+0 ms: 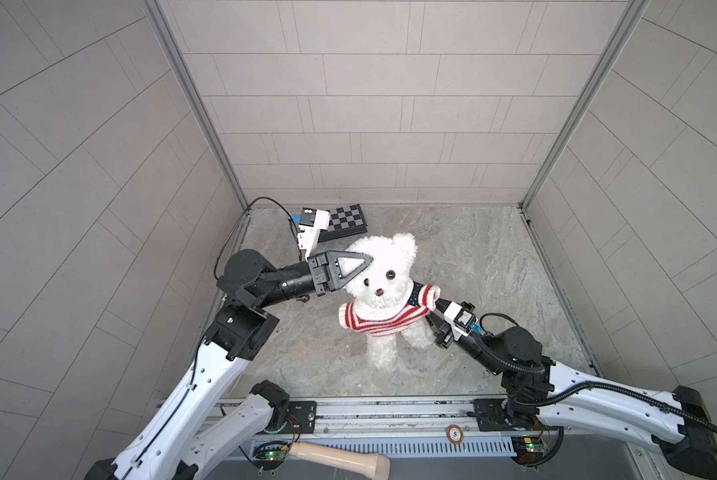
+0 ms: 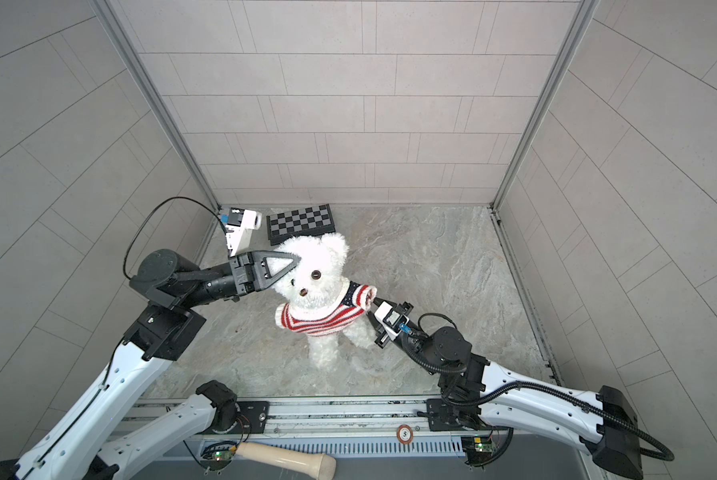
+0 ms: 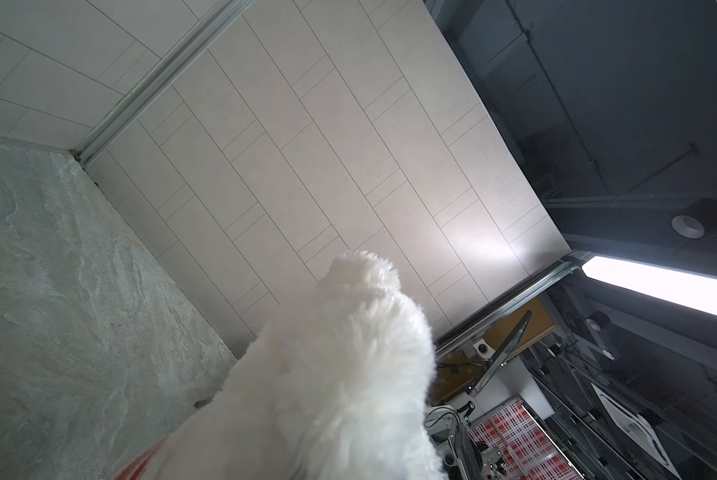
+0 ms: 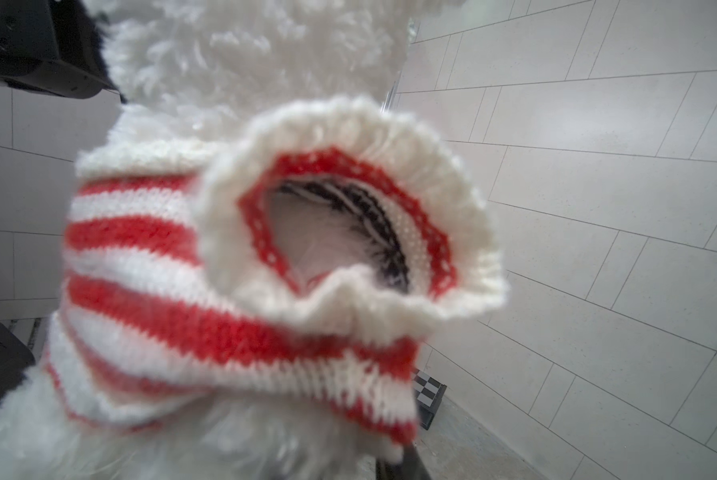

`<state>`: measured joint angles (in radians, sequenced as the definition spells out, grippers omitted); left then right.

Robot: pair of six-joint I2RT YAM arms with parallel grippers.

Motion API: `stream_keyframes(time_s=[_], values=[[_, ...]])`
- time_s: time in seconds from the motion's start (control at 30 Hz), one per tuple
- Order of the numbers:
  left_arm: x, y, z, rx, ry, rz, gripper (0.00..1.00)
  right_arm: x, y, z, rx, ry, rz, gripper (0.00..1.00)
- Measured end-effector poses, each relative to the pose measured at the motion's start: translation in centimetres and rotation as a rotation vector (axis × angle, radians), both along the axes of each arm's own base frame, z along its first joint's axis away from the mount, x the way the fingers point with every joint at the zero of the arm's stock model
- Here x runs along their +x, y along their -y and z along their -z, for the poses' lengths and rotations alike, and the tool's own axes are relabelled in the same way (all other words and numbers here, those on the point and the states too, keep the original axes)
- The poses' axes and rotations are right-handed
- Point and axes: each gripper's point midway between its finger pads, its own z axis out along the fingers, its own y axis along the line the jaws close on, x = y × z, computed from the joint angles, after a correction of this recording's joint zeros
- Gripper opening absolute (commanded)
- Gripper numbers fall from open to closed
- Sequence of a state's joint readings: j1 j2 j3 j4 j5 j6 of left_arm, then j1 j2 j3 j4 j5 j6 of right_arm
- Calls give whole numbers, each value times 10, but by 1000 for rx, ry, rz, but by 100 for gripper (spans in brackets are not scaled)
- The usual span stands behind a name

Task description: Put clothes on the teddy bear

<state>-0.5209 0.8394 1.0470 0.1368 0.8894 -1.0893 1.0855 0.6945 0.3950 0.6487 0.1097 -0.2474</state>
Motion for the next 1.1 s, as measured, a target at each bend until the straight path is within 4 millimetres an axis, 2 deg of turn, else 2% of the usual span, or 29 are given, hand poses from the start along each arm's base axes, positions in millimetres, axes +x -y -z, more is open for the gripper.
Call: stream_keyframes(time_s=[0.07, 0.13, 0.3, 0.43, 0.6, 0.73, 0.9, 1.1], values=[[-3, 2, 1, 4, 5, 9, 0, 1, -1, -2, 6, 3, 1, 15], [-5, 2, 1, 6, 11, 11, 0, 1, 0, -5, 12, 11, 3, 0], [-6, -1, 1, 15, 22, -12, 0, 0, 4, -11, 35, 18, 9, 0], [0, -5, 1, 32, 25, -62, 0, -4, 14, -18, 66, 37, 17, 0], [17, -20, 8, 55, -4, -171, 0, -16, 29, -13, 74, 62, 5, 0], [24, -24, 17, 76, -42, -199, 0, -26, 33, -9, 60, 83, -32, 0], [28, -25, 27, 108, -57, -217, 0, -38, 31, -5, 41, 96, -98, 0], [33, -30, 48, 209, -16, -262, 0, -43, 18, 0, 29, 47, -172, 0]])
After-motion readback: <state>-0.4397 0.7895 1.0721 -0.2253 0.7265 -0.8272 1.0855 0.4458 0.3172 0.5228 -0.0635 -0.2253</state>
